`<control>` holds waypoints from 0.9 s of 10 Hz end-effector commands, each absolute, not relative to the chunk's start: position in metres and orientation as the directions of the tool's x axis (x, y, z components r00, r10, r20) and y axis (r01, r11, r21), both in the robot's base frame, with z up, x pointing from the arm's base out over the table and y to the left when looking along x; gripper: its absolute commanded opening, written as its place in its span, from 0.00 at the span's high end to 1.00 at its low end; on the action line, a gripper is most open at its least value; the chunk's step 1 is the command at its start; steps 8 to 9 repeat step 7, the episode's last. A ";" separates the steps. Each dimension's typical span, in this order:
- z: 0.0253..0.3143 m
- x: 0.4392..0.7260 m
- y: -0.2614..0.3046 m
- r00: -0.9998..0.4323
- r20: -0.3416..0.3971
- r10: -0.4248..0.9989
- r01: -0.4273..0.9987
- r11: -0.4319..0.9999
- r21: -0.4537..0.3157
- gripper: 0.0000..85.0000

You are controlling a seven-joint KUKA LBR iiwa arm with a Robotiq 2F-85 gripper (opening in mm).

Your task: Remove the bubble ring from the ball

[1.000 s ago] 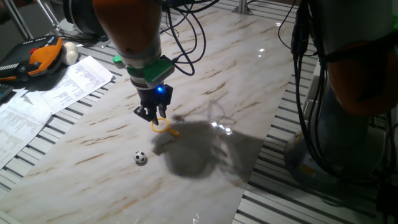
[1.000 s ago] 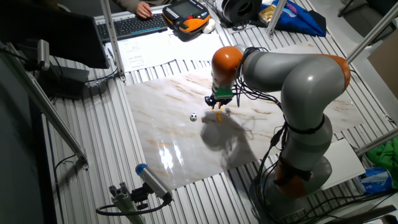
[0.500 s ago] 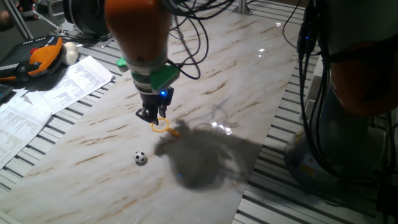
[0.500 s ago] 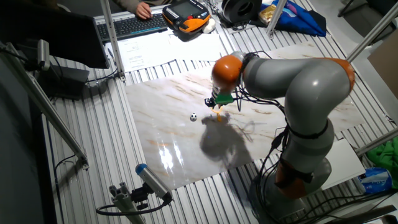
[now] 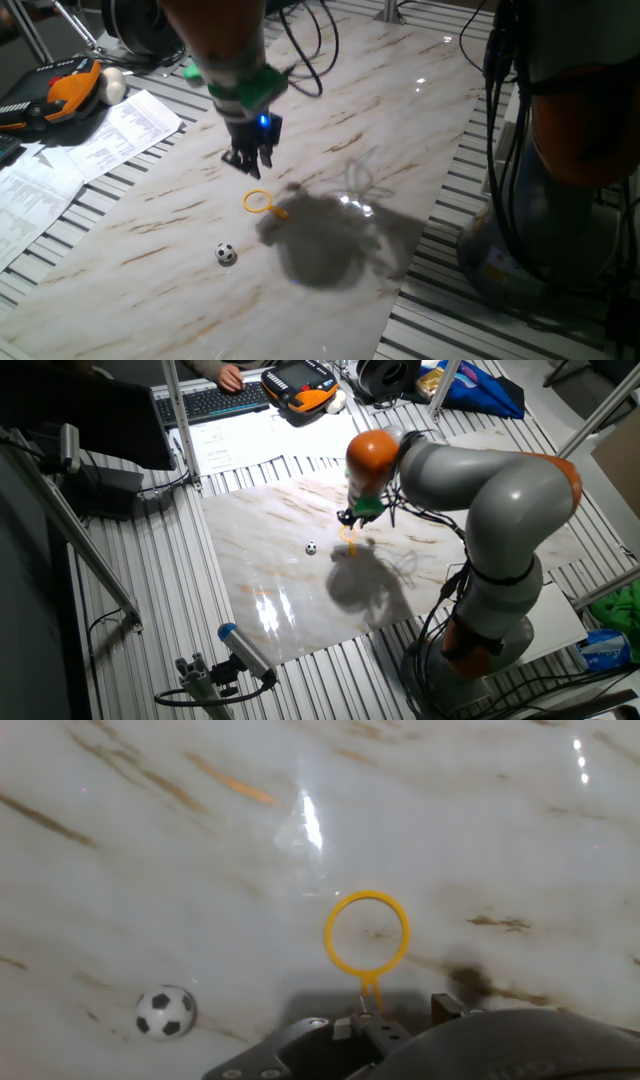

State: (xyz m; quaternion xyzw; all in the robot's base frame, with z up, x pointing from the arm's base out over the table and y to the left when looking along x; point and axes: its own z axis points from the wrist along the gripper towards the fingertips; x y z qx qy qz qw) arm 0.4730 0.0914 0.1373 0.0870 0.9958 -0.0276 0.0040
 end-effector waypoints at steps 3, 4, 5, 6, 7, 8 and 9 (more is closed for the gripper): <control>0.162 0.470 0.079 -0.987 -0.007 0.163 0.163 0.986 -0.047 0.60; 0.166 0.469 0.077 -0.987 -0.009 0.163 0.163 0.985 -0.050 0.60; 0.168 0.469 0.076 -0.987 -0.003 0.161 0.161 0.986 -0.043 0.60; 0.168 0.470 0.075 -0.987 -0.001 0.160 0.160 0.986 -0.043 0.60; 0.169 0.470 0.075 -0.987 -0.003 0.160 0.160 0.986 -0.045 0.60; 0.169 0.470 0.075 -0.987 -0.003 0.160 0.160 0.986 -0.045 0.60; 0.169 0.470 0.075 -0.987 -0.003 0.160 0.160 0.986 -0.045 0.60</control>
